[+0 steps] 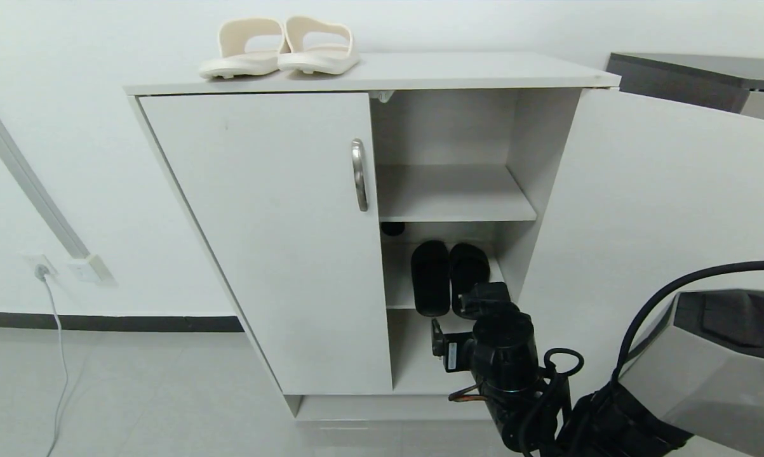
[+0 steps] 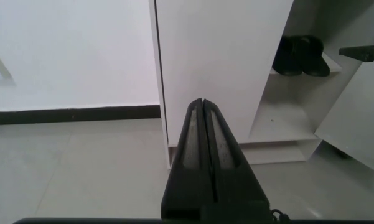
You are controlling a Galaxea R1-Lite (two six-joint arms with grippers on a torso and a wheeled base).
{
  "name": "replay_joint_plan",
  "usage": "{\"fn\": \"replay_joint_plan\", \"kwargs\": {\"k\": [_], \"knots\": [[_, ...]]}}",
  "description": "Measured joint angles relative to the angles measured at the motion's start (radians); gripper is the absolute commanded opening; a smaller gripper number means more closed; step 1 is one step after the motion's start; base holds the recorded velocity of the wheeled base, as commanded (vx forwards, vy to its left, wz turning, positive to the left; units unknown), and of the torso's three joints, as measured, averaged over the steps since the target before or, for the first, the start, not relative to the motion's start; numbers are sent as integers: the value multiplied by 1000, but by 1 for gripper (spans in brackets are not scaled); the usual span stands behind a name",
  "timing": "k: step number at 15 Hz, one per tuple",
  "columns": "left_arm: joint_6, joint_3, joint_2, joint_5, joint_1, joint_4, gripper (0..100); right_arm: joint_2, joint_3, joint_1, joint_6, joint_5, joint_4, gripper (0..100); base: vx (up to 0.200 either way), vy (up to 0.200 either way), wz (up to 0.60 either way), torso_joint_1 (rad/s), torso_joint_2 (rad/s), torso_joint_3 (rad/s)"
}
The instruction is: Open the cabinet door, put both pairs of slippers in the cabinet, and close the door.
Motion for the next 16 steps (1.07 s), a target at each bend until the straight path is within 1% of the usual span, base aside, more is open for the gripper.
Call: {"fn": "replay_joint_plan", "kwargs": {"k": [3,10,16], "knots": [[0,0,0,1,0,-1,0,0,-1,0,0,0,-5,100,0,0,0,1,-2,103],[0,0,0,0,0,-1,0,6,0,-1,-16,-2,-26,100,0,0,0,0,0,0],[0,0,0,-1,-2,-1,0,10,0,3,-23,-3,-37,100,0,200,0,5,1,4]]}}
